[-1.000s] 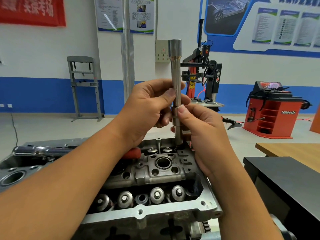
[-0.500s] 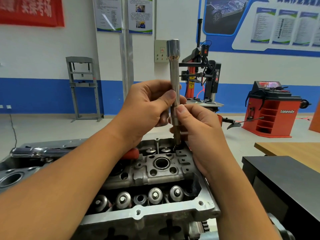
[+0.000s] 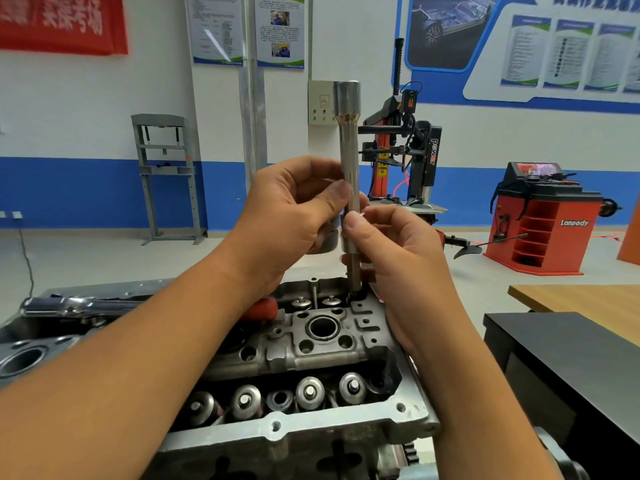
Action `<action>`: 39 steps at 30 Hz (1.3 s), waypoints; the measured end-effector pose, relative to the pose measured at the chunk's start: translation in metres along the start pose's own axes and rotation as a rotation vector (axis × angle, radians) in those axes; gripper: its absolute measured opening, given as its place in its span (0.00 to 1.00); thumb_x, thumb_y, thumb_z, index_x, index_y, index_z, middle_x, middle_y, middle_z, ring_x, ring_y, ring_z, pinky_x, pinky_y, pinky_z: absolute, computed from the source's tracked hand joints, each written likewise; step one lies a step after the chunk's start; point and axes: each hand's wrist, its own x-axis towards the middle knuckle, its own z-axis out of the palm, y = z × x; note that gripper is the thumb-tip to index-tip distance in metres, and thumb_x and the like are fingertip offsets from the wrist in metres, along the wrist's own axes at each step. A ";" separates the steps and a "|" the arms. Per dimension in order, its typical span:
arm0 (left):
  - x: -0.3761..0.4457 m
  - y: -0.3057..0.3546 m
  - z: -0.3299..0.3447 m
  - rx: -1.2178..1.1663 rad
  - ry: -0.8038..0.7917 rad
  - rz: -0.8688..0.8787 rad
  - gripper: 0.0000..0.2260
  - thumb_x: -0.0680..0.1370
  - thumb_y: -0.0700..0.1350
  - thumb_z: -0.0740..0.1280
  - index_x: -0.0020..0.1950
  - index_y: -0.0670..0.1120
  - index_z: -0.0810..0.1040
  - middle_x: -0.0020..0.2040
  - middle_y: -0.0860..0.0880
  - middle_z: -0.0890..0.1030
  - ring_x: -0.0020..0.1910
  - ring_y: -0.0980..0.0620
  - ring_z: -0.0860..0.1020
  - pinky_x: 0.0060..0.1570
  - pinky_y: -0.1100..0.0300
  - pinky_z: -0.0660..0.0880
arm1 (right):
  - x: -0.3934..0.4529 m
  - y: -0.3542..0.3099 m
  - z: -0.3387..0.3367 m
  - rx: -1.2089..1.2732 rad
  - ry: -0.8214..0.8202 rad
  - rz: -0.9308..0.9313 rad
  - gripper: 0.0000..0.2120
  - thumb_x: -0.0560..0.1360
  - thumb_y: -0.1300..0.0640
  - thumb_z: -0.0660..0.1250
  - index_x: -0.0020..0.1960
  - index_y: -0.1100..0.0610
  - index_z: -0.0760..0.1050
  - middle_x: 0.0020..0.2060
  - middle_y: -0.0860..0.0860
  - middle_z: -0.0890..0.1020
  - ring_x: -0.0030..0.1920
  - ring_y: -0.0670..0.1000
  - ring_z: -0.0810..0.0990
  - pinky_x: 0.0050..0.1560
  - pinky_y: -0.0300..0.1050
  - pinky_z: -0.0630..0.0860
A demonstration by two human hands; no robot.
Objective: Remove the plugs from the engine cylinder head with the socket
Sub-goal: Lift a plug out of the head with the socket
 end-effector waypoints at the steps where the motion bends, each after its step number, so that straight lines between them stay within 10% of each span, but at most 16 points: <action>1: 0.000 0.001 0.000 0.002 0.011 0.007 0.08 0.77 0.41 0.72 0.55 0.42 0.82 0.44 0.43 0.87 0.25 0.57 0.75 0.24 0.65 0.71 | 0.000 0.000 -0.001 -0.018 0.013 -0.007 0.12 0.69 0.44 0.76 0.46 0.50 0.80 0.40 0.52 0.85 0.43 0.61 0.84 0.48 0.61 0.82; 5: 0.000 0.001 0.000 0.025 0.042 0.015 0.15 0.69 0.48 0.75 0.53 0.43 0.82 0.44 0.39 0.84 0.25 0.58 0.75 0.25 0.65 0.71 | -0.001 0.002 -0.001 -0.048 0.007 -0.020 0.13 0.71 0.44 0.75 0.46 0.53 0.79 0.42 0.53 0.85 0.46 0.65 0.84 0.47 0.60 0.82; 11: 0.001 -0.001 -0.001 -0.004 -0.017 0.010 0.06 0.83 0.36 0.66 0.57 0.42 0.82 0.46 0.42 0.87 0.22 0.53 0.70 0.24 0.65 0.68 | -0.001 0.000 0.001 0.018 -0.039 0.007 0.09 0.78 0.49 0.68 0.45 0.53 0.83 0.36 0.55 0.80 0.37 0.56 0.76 0.40 0.57 0.74; 17: 0.000 -0.001 -0.002 0.057 0.061 0.026 0.16 0.66 0.50 0.77 0.50 0.45 0.82 0.45 0.42 0.84 0.26 0.59 0.76 0.25 0.65 0.72 | -0.001 0.002 -0.001 -0.059 -0.004 -0.028 0.11 0.71 0.44 0.75 0.45 0.51 0.80 0.40 0.52 0.85 0.45 0.62 0.85 0.48 0.60 0.83; 23: 0.001 -0.001 -0.003 -0.019 -0.036 -0.011 0.07 0.83 0.40 0.66 0.58 0.42 0.82 0.49 0.42 0.88 0.25 0.52 0.71 0.25 0.63 0.70 | -0.001 0.001 0.002 -0.048 -0.047 -0.018 0.10 0.77 0.47 0.66 0.47 0.51 0.82 0.39 0.57 0.84 0.38 0.53 0.80 0.43 0.57 0.80; 30: 0.000 -0.001 -0.002 0.034 0.043 0.026 0.12 0.70 0.49 0.75 0.51 0.46 0.82 0.40 0.47 0.84 0.25 0.60 0.75 0.25 0.65 0.72 | -0.001 0.001 0.001 -0.049 -0.015 -0.026 0.10 0.74 0.43 0.71 0.45 0.50 0.80 0.37 0.49 0.84 0.39 0.53 0.82 0.45 0.62 0.83; 34: 0.002 -0.001 -0.002 -0.023 -0.007 -0.013 0.08 0.82 0.44 0.68 0.57 0.42 0.82 0.48 0.39 0.86 0.25 0.52 0.70 0.25 0.64 0.69 | 0.000 0.002 0.002 -0.046 -0.027 -0.012 0.12 0.83 0.48 0.65 0.43 0.46 0.83 0.37 0.52 0.82 0.39 0.54 0.80 0.45 0.56 0.80; 39: 0.002 -0.001 -0.001 -0.006 0.002 0.006 0.07 0.79 0.41 0.71 0.56 0.41 0.82 0.44 0.40 0.86 0.25 0.58 0.75 0.24 0.65 0.70 | 0.000 -0.001 0.000 -0.019 -0.011 0.000 0.12 0.72 0.42 0.73 0.45 0.51 0.82 0.37 0.49 0.84 0.39 0.54 0.82 0.46 0.56 0.81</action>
